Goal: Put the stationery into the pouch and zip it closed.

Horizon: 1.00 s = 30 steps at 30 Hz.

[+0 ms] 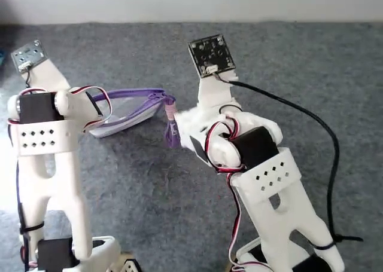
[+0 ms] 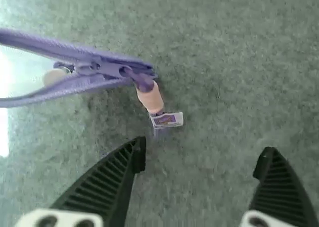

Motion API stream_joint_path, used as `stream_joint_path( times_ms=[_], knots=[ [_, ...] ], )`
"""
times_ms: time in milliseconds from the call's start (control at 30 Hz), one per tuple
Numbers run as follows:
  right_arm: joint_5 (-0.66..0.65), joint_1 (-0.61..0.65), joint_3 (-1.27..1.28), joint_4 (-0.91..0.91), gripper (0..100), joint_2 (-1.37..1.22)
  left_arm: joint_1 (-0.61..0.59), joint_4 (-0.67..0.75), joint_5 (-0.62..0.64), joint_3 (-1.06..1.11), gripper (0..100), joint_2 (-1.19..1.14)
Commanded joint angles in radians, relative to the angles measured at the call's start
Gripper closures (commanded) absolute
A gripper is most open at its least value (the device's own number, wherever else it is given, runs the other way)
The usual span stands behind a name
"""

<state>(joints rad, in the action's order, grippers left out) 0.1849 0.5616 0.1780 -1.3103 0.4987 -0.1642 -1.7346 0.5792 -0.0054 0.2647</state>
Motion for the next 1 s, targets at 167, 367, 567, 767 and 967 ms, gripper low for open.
stream_joint_path(
  times_ms=[167, 367, 567, 767, 967],
  knots=[
    [-0.092, 0.064, 0.215, 0.283, 68.0, 0.031, 0.012, 0.003, 0.014, -0.036, 99, -0.005],
    [-0.215, 0.07, 0.367, 0.512, 68.0, 0.022, 0.012, 0.0, 0.014, -0.036, 99, -0.005],
    [-0.219, 0.001, 0.382, 0.642, 68.0, -0.047, 0.012, -0.002, 0.014, -0.035, 99, -0.005],
    [-0.221, 0.027, 0.381, 0.668, 68.1, -0.067, 0.012, 0.002, 0.014, -0.035, 99, -0.005],
    [-0.222, 0.067, 0.364, 0.668, 68.1, -0.067, 0.012, 0.002, 0.014, -0.035, 99, -0.005]
  ],
)
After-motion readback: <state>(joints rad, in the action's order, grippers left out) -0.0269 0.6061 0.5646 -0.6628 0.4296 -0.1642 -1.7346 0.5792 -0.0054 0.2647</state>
